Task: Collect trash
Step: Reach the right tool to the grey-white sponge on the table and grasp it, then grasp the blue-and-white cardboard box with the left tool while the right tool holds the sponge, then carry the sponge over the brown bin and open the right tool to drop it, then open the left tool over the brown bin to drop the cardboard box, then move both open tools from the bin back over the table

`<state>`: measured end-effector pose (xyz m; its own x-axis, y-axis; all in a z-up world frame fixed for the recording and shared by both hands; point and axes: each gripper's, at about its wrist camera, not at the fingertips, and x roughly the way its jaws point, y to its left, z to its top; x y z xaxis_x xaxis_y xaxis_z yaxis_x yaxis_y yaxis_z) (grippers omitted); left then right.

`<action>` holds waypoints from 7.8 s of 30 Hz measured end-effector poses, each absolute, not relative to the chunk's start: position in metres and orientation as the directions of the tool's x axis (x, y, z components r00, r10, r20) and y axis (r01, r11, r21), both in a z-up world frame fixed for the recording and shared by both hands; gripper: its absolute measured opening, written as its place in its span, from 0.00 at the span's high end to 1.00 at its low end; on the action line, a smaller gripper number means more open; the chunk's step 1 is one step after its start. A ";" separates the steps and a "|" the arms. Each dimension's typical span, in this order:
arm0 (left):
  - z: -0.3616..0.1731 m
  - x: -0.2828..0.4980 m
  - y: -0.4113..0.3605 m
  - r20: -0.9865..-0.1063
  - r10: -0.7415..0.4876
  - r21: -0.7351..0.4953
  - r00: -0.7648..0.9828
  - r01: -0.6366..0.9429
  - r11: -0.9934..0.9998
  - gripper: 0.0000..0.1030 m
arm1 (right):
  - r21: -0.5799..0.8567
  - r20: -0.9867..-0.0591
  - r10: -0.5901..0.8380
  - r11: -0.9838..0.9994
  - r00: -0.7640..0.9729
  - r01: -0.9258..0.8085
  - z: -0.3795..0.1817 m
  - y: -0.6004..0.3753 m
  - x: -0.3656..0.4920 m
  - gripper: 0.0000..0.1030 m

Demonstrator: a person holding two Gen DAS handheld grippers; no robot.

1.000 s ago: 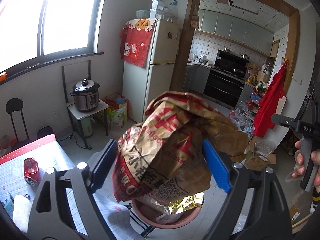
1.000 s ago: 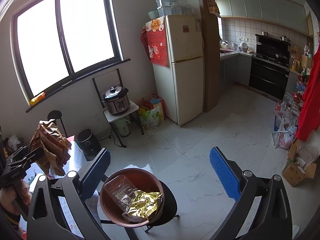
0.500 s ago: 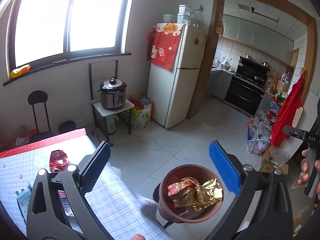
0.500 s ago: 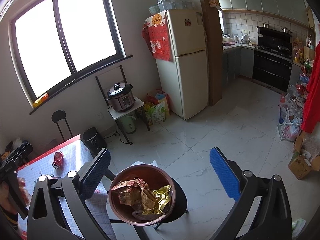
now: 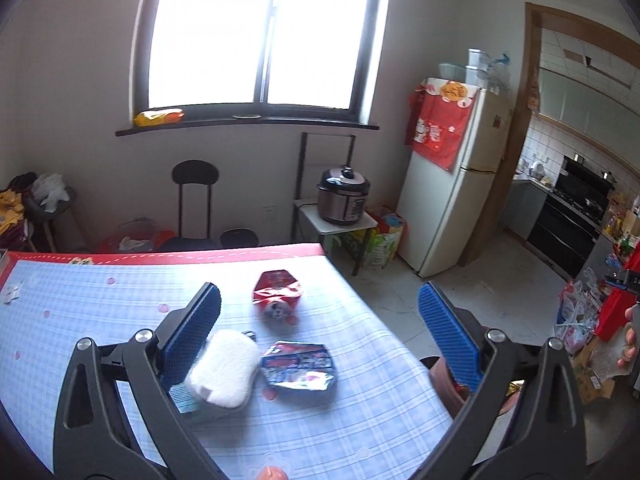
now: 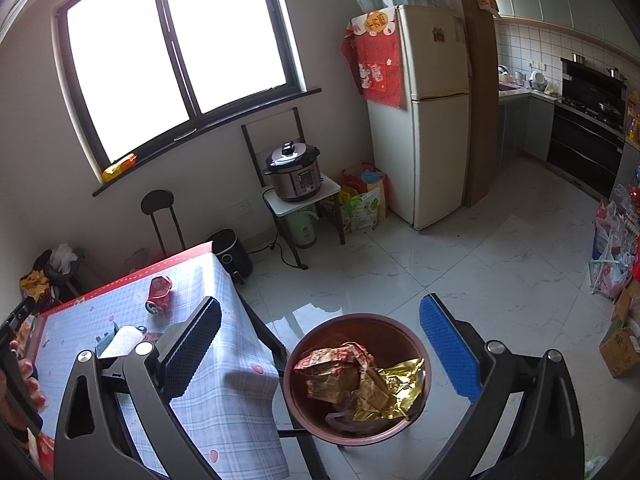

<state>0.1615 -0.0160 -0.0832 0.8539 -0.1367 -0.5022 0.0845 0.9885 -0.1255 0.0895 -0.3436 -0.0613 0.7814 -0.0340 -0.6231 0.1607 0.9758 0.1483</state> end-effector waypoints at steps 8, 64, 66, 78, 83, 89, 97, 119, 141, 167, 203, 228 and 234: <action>-0.105 0.111 0.110 -0.521 0.056 -0.165 0.851 -0.165 0.972 0.05 | 0.094 -0.659 0.026 0.994 0.751 0.048 -0.071 -0.263 0.116 0.06; -0.259 0.104 0.304 -0.747 -0.072 -0.336 0.660 -0.282 0.899 0.17 | 0.094 -0.881 0.218 0.950 0.419 -0.297 -0.247 0.111 0.213 0.84; -0.259 0.110 0.294 -0.752 -0.083 -0.334 0.654 -0.269 0.903 0.19 | 0.110 -0.871 0.230 0.953 0.435 -0.283 -0.239 0.098 0.209 0.85; -0.287 0.144 0.246 -0.800 -0.177 -0.392 0.574 -0.275 0.878 0.35 | 0.203 -0.845 0.299 0.947 0.445 -0.250 -0.224 0.035 0.177 0.85; -0.309 0.166 0.227 -0.777 -0.271 -0.504 0.568 -0.304 0.809 0.37 | 0.197 -0.842 0.292 0.949 0.454 -0.245 -0.221 0.014 0.165 0.85; -0.328 0.181 0.201 -0.813 -0.235 -0.461 0.533 -0.342 0.819 0.57 | 0.198 -0.838 0.291 0.951 0.462 -0.239 -0.218 -0.004 0.157 0.85; -0.348 0.184 0.200 -0.835 -0.193 -0.436 0.515 -0.407 0.803 0.54 | 0.194 -0.841 0.290 0.950 0.456 -0.246 -0.217 -0.014 0.154 0.85; -0.289 0.119 0.228 -0.799 -0.102 -0.337 0.592 -0.301 0.892 0.82 | 0.235 -0.813 0.344 0.932 0.470 -0.276 -0.200 -0.009 0.150 0.85; -0.130 0.111 0.182 -0.554 -0.105 -0.375 0.826 -0.134 0.917 0.82 | 0.241 -0.641 0.234 0.966 0.731 -0.097 -0.099 -0.145 0.112 0.85; -0.071 0.158 -0.025 -0.423 -0.330 -0.407 0.844 0.148 0.901 0.81 | 0.171 -0.601 -0.100 0.953 0.793 0.250 -0.070 -0.381 0.061 0.85; -0.102 0.191 -0.202 -0.477 -0.518 -0.358 0.710 0.381 0.852 0.81 | 0.181 -0.579 -0.166 0.928 0.799 0.325 -0.046 -0.455 0.022 0.22; -0.123 0.233 -0.268 -0.558 -0.510 -0.301 0.655 0.413 0.860 0.08 | 0.207 -0.632 -0.189 0.894 0.752 0.399 -0.070 -0.483 0.005 0.16; -0.112 0.225 -0.229 -0.562 -0.433 -0.237 0.705 0.365 0.901 0.06 | 0.181 -0.645 -0.206 0.894 0.736 0.409 -0.072 -0.461 0.021 0.08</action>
